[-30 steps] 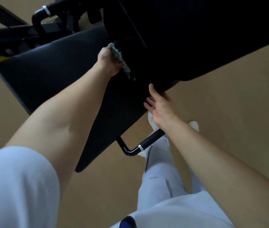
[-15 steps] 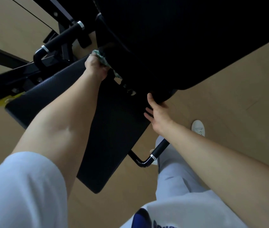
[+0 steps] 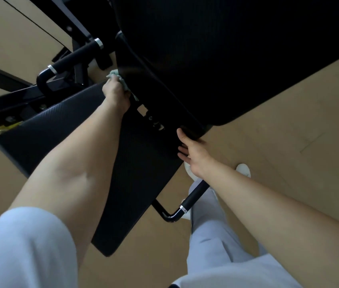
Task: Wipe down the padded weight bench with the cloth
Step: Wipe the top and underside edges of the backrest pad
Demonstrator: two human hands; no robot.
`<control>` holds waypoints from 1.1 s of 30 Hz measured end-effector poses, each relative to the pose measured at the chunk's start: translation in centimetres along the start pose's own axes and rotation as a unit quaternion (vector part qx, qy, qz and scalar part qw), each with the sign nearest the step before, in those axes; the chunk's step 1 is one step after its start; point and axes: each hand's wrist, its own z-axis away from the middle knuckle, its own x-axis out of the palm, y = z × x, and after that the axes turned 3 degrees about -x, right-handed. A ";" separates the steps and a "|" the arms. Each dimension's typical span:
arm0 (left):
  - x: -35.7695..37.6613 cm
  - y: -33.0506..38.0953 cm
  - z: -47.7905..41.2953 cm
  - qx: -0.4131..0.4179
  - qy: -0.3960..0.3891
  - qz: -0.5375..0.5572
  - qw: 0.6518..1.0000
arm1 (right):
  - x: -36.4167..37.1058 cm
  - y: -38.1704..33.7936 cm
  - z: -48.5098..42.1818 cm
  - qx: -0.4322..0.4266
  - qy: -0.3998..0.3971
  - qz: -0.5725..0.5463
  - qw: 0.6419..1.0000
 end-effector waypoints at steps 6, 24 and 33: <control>-1.5 -5.1 5.2 -0.065 -0.003 0.002 0.998 | -0.9 -1.3 0.8 -0.007 -0.040 0.081 0.996; -3.6 -20.7 28.1 -0.005 -0.112 -0.079 0.991 | -12.4 -7.4 5.6 -0.085 -0.149 0.265 0.949; 4.0 -19.7 40.7 0.090 -0.139 -0.141 0.976 | -22.6 -16.1 11.2 -0.316 -0.308 0.409 0.799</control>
